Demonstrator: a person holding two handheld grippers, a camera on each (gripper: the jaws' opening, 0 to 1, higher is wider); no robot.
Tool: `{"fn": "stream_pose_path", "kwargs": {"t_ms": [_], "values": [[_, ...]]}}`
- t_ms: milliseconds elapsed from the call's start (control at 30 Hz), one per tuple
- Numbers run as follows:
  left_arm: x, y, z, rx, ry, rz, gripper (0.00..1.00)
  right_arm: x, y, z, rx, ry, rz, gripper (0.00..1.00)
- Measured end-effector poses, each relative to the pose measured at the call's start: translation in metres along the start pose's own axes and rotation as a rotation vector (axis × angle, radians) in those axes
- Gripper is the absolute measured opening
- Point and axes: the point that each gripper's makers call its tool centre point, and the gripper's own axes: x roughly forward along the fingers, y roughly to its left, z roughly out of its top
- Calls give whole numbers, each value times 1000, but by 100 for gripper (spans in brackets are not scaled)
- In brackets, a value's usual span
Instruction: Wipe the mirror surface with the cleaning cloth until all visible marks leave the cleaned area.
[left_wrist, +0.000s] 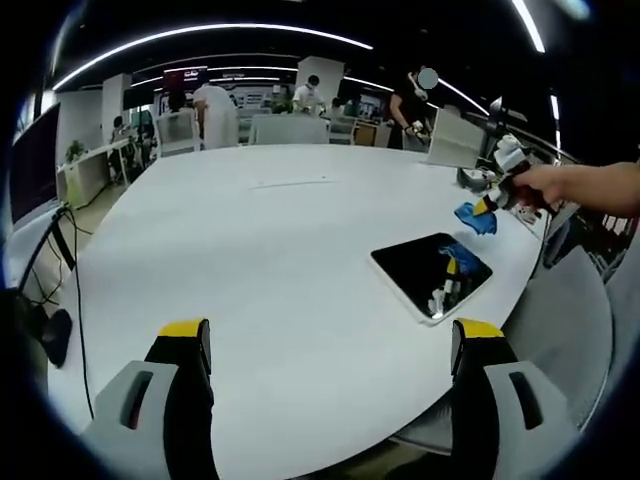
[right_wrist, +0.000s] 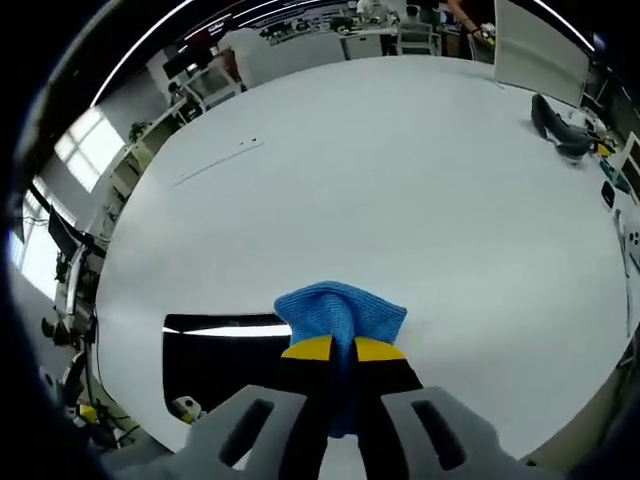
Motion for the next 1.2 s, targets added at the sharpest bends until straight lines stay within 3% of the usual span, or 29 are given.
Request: {"fn": "stream_pose_path", "kwargs": {"t_ms": [233,300,433,567,767,900,1200], "values": [[1,0,0,4,1,0,99,7,22,-4,-7,22,39,1],[1,1,-1,-8,-4,2,99,10,27,-6,-47,36,45,1],[3,0,-6,-13,3,-2,99,18,38,-2,-21,19,64,1],[3,-3,-8,-11,13,-9,99,34,42,-3,-105,10,39,1],[3,0,-8,-16,14,-5,99,46,58,-15,-72,44,61,1],[3,1,-5,-19,8,-1,99,57,59,-33,-74,92,50,2],[1,-5,-10,-15,15,-14,99,58,59,-28,-62,89,8,2]]}}
